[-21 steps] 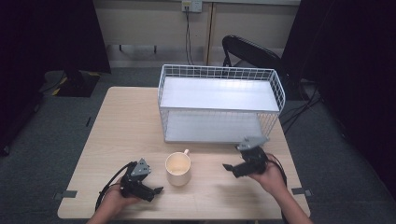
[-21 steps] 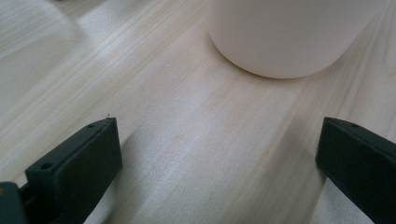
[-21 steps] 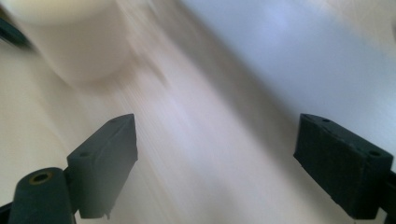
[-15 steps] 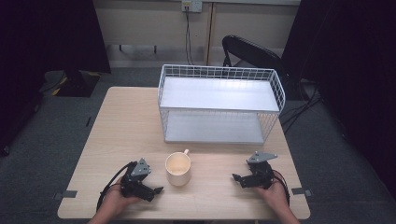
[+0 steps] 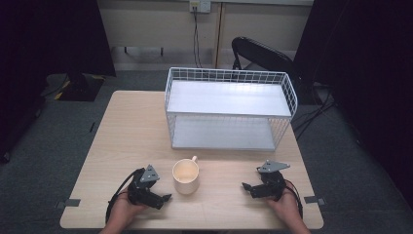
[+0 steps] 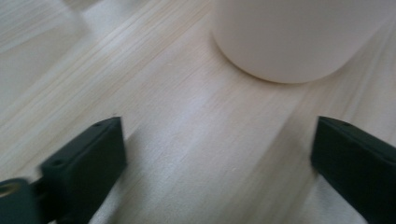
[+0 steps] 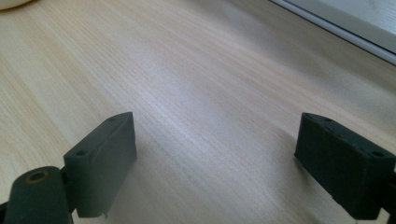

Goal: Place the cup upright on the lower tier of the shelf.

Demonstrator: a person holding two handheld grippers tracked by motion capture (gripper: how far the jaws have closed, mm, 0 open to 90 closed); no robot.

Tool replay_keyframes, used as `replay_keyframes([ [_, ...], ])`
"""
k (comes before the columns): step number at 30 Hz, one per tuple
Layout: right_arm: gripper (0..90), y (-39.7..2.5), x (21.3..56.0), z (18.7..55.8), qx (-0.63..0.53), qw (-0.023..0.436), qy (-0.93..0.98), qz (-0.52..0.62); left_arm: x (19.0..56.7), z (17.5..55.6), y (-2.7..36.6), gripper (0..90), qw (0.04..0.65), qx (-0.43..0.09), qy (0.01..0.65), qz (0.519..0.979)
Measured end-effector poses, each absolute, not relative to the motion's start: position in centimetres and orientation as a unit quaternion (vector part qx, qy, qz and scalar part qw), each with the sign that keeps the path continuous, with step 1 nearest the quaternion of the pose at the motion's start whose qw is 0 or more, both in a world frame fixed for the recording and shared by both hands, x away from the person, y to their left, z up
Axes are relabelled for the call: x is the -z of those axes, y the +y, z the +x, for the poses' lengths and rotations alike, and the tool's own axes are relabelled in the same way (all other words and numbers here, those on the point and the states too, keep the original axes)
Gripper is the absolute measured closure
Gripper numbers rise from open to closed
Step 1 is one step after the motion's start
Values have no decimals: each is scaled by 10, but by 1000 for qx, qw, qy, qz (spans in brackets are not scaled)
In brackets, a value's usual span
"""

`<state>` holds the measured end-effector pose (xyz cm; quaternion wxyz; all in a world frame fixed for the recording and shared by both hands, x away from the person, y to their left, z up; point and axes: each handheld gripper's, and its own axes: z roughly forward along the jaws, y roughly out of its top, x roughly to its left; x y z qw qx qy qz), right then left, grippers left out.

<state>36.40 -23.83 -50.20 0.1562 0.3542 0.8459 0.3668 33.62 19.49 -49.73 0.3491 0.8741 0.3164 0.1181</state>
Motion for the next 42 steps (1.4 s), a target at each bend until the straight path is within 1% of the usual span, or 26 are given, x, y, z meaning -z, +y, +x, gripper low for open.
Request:
replay_keyframes([
  [1, 118, -238, 502, 364, -367, 156, 846, 354, 497, 336, 195, 98, 349, -118, 316, 874],
  [2, 118, -238, 502, 364, -367, 156, 846, 354, 494, 336, 195, 149, 357, -101, 312, 875],
  [3, 118, -238, 502, 364, -367, 156, 846, 354, 493, 336, 195, 166, 354, -98, 314, 876],
  [4, 118, -238, 502, 364, -367, 156, 846, 354, 493, 336, 195, 152, 354, -98, 314, 876],
  [6, 115, -239, 502, 365, -367, 154, 848, 349, 488, 335, 193, 160, 337, -94, 311, 883],
  [8, 115, -239, 502, 366, -367, 153, 849, 348, 487, 335, 193, 160, 340, -93, 314, 882],
  [11, 115, -239, 502, 366, -368, 153, 849, 347, 474, 336, 194, 159, 357, -86, 321, 873],
  [18, 115, -239, 502, 366, -368, 153, 849, 347, 451, 340, 192, 157, 376, -77, 333, 861],
  [23, 115, -239, 502, 366, -367, 154, 848, 349, 435, 346, 189, 164, 378, -85, 332, 860],
  [25, 115, -239, 502, 365, -367, 155, 847, 351, 429, 349, 186, 178, 379, -81, 339, 857],
  [29, 115, -239, 502, 365, -366, 156, 847, 353, 419, 353, 181, 177, 379, -80, 339, 857],
  [36, 115, -239, 502, 365, -367, 156, 847, 353, 409, 358, 175, 180, 380, -83, 340, 856],
  [42, 115, -238, 502, 364, -366, 156, 846, 354, 405, 368, 168, 206, 383, -80, 346, 853],
])
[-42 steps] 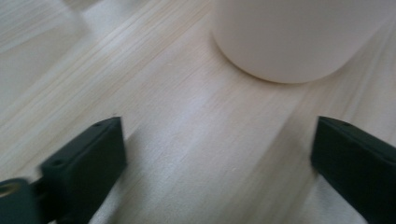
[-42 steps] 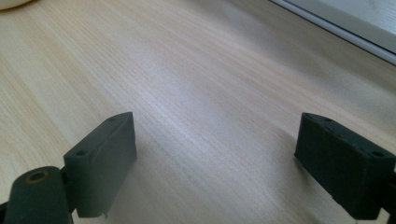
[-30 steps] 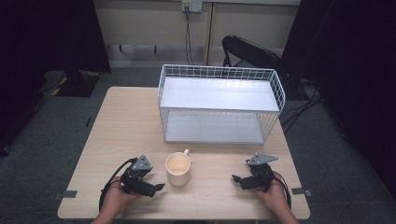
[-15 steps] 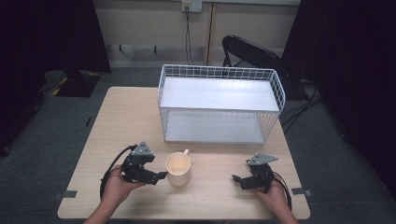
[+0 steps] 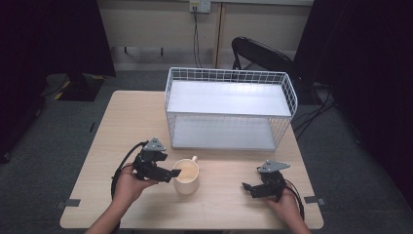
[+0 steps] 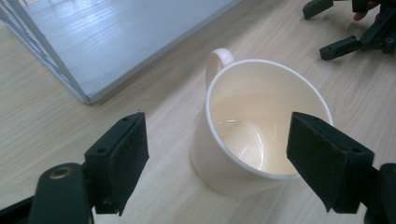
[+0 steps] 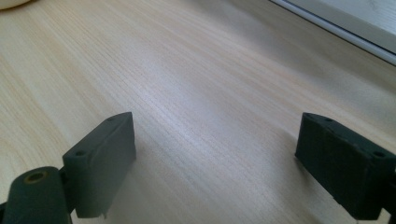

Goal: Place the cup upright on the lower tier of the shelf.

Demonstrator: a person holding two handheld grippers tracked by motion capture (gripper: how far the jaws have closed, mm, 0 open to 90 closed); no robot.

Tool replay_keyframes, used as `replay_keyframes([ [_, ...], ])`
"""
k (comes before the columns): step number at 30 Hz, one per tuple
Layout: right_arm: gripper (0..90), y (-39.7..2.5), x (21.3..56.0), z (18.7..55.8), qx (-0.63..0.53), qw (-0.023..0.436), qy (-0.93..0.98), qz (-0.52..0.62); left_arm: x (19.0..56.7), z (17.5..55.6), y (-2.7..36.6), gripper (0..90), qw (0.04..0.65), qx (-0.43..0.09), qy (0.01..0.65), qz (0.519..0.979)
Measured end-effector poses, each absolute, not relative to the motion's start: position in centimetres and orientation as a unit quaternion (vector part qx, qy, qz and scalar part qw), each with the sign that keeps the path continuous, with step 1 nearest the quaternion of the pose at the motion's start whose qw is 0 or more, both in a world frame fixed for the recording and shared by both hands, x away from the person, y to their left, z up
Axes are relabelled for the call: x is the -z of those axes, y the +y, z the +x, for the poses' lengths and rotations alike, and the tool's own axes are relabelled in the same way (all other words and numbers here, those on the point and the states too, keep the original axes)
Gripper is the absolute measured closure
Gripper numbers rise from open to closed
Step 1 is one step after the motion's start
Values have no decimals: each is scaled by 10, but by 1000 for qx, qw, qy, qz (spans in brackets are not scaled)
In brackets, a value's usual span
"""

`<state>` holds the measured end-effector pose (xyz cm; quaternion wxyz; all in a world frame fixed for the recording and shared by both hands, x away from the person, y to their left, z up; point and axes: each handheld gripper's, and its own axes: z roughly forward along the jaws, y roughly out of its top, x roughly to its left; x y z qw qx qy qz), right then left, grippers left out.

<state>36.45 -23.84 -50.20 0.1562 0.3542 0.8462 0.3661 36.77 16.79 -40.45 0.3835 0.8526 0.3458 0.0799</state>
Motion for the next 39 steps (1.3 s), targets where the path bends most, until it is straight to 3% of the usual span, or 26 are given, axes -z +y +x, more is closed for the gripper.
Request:
replay_keyframes([
  [12, 115, -239, 502, 363, -366, 159, 844, 358, 418, 387, 150, 248, 337, -77, 361, 866],
  [23, 115, -239, 502, 363, -366, 159, 844, 358, 423, 390, 151, 301, 336, -62, 372, 863],
  [39, 115, -239, 502, 363, -366, 159, 844, 359, 432, 398, 143, 453, 298, -49, 385, 872],
])
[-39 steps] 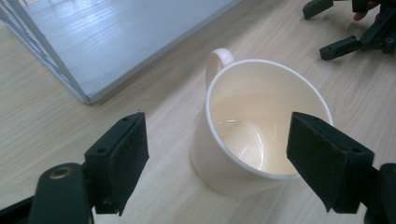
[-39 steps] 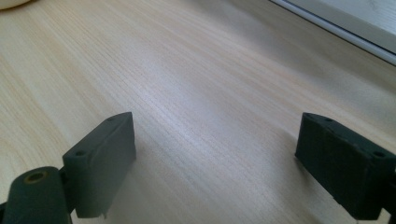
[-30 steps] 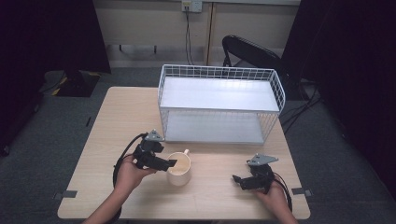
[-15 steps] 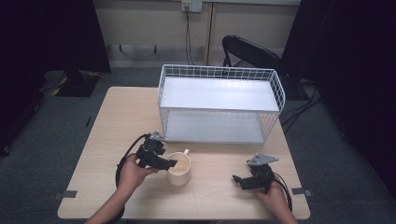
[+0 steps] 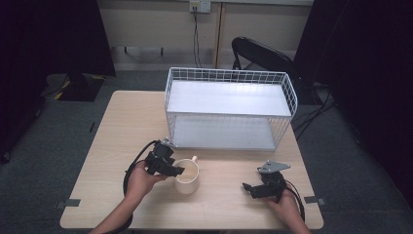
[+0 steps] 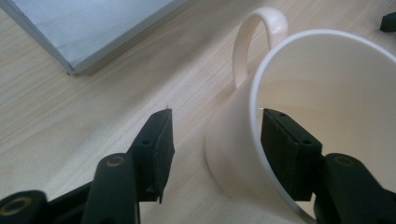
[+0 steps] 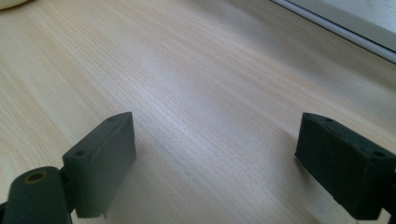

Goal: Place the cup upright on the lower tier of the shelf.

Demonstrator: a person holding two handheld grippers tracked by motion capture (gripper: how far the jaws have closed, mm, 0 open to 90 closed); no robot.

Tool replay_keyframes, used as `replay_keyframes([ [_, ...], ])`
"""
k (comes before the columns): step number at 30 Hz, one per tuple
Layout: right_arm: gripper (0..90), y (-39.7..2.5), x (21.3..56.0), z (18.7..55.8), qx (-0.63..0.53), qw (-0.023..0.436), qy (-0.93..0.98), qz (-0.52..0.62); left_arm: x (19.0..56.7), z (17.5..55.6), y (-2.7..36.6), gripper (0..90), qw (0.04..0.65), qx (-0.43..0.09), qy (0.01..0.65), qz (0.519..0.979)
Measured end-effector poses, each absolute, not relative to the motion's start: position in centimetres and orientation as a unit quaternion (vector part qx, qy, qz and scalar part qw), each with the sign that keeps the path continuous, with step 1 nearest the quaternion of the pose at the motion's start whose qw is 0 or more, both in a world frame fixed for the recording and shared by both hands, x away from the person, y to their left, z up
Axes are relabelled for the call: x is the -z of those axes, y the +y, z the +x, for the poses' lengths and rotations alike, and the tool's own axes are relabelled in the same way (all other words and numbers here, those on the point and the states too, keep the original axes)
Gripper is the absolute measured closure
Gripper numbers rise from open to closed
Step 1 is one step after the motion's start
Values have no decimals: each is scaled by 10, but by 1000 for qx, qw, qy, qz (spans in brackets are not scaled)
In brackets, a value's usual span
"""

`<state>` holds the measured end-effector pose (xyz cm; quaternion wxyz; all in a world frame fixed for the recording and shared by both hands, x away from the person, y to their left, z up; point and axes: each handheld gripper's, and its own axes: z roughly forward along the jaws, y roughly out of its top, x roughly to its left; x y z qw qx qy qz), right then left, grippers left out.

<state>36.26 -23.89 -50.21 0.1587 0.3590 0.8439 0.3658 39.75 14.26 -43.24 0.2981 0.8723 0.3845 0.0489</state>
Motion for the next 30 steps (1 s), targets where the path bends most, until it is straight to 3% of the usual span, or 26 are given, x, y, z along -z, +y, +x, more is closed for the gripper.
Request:
replay_keyframes([
  [2, 115, -239, 502, 363, -366, 159, 844, 359, 434, 398, 139, 514, 285, -56, 384, 877],
  [10, 115, -239, 502, 362, -365, 159, 844, 360, 439, 400, 137, 599, 278, -46, 393, 875],
  [11, 115, -239, 502, 362, -366, 159, 844, 359, 438, 400, 136, 657, 276, -45, 390, 877],
  [14, 115, -239, 502, 362, -366, 159, 844, 360, 437, 400, 132, 748, 264, -56, 380, 885],
  [19, 115, -239, 502, 362, -366, 159, 844, 360, 433, 398, 126, 813, 235, -86, 361, 898],
  [30, 115, -239, 502, 361, -364, 159, 843, 362, 431, 395, 124, 827, 256, -114, 350, 894],
])
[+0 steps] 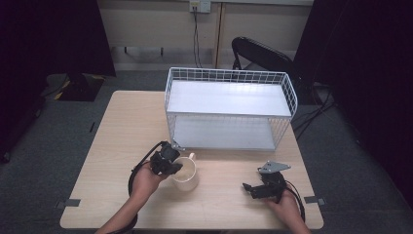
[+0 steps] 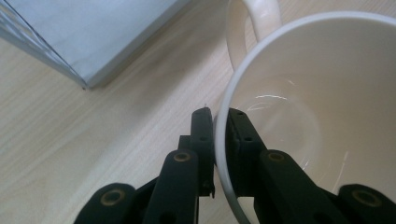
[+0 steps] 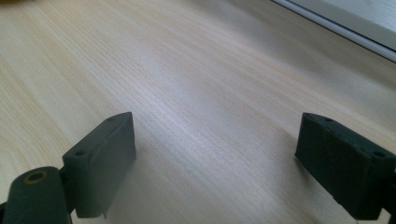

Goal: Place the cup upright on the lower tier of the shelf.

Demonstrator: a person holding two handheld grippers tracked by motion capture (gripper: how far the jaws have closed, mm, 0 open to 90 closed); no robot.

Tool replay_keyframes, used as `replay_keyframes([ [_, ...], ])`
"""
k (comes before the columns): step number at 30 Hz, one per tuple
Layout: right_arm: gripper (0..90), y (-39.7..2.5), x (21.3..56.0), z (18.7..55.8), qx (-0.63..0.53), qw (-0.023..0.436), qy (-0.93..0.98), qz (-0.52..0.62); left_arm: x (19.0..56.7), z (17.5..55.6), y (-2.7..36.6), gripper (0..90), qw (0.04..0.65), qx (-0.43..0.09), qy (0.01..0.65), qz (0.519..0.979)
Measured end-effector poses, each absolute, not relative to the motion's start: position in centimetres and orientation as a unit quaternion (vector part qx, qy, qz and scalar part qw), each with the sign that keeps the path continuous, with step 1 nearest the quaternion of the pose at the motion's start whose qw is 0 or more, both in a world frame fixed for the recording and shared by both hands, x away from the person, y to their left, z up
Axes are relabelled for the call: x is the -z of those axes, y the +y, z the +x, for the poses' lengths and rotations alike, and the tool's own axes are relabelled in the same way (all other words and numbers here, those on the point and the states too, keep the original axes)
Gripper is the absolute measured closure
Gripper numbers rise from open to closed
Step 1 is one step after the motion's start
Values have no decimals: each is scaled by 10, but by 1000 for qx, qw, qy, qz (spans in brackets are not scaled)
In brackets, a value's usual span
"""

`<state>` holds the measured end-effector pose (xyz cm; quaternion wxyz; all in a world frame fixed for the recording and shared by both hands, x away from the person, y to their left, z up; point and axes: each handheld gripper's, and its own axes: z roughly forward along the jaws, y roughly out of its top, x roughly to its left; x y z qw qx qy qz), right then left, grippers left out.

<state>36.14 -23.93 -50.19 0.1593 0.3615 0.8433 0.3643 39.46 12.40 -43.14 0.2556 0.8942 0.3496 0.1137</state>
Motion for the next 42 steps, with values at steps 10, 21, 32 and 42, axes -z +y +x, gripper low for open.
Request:
replay_keyframes([
  [10, 115, -239, 502, 361, -364, 160, 843, 362, 420, 399, 110, 828, 266, -146, 334, 893],
  [21, 114, -240, 502, 361, -365, 160, 843, 362, 411, 411, 97, 828, 300, -151, 342, 878],
  [32, 115, -240, 502, 361, -365, 161, 843, 361, 411, 419, 88, 829, 320, -177, 354, 861],
  [42, 115, -240, 502, 360, -365, 160, 842, 362, 412, 423, 80, 829, 330, -189, 357, 853],
])
